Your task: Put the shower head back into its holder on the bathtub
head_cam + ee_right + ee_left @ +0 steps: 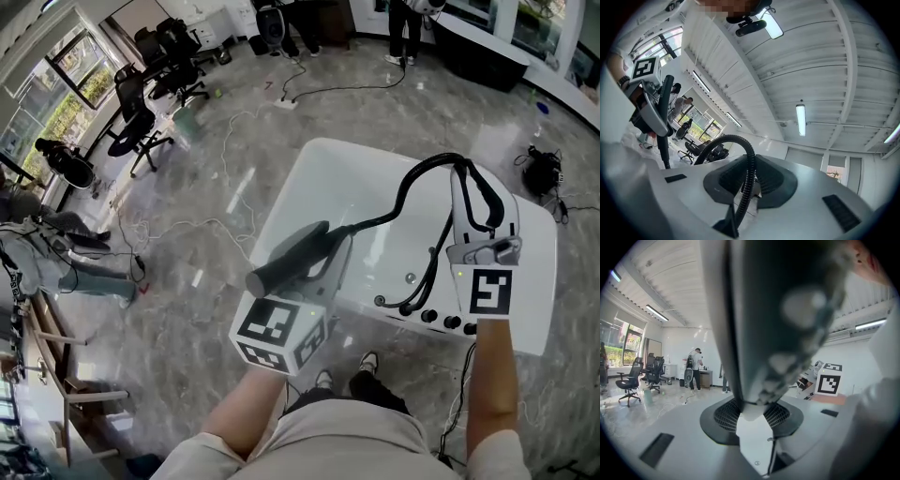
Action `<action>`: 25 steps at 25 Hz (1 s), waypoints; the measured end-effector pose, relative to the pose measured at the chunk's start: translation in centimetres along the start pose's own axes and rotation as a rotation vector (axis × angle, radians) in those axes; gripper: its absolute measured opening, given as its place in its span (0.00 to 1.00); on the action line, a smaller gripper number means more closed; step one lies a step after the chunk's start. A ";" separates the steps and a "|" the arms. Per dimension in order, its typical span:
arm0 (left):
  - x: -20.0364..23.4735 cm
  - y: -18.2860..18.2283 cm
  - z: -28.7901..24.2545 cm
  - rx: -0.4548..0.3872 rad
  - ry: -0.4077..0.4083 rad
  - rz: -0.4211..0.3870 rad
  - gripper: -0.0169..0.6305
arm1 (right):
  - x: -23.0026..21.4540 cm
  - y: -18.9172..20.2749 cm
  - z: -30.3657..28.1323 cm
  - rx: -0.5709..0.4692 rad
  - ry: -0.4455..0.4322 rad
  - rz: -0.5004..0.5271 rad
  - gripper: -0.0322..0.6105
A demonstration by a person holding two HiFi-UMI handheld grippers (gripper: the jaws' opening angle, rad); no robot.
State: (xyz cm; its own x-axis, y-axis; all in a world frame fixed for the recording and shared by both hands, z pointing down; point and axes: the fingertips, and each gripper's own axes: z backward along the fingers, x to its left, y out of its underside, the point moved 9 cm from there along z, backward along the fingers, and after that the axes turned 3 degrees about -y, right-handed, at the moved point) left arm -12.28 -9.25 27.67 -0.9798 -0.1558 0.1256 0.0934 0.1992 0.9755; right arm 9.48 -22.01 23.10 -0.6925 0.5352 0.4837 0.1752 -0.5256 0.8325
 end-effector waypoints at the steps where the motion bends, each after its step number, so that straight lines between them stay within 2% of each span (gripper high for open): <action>1: 0.0 0.1 -0.2 0.001 -0.005 0.004 0.23 | -0.2 0.3 -0.3 0.000 -0.004 -0.007 0.15; 6: -0.7 0.1 -1.6 -0.018 0.007 -0.003 0.23 | -2.6 0.6 -0.2 -0.006 0.007 -0.045 0.15; 11: -0.8 -0.5 -2.4 -0.018 0.004 -0.012 0.23 | -3.9 2.5 0.4 0.049 -0.011 -0.102 0.15; 17: 0.0 -0.2 -2.3 0.026 0.003 -0.038 0.23 | -2.1 4.1 0.6 0.070 -0.022 -0.238 0.15; 25: 3.5 -0.4 0.5 0.039 -0.025 -0.046 0.23 | 2.6 3.1 0.0 0.067 -0.076 -0.414 0.15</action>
State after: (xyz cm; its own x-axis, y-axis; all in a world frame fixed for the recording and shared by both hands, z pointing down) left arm -15.88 -9.42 27.62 -0.9870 -0.1415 0.0758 0.0418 0.2298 0.9723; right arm 8.21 -22.22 26.90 -0.6607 0.7408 0.1214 -0.0601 -0.2134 0.9751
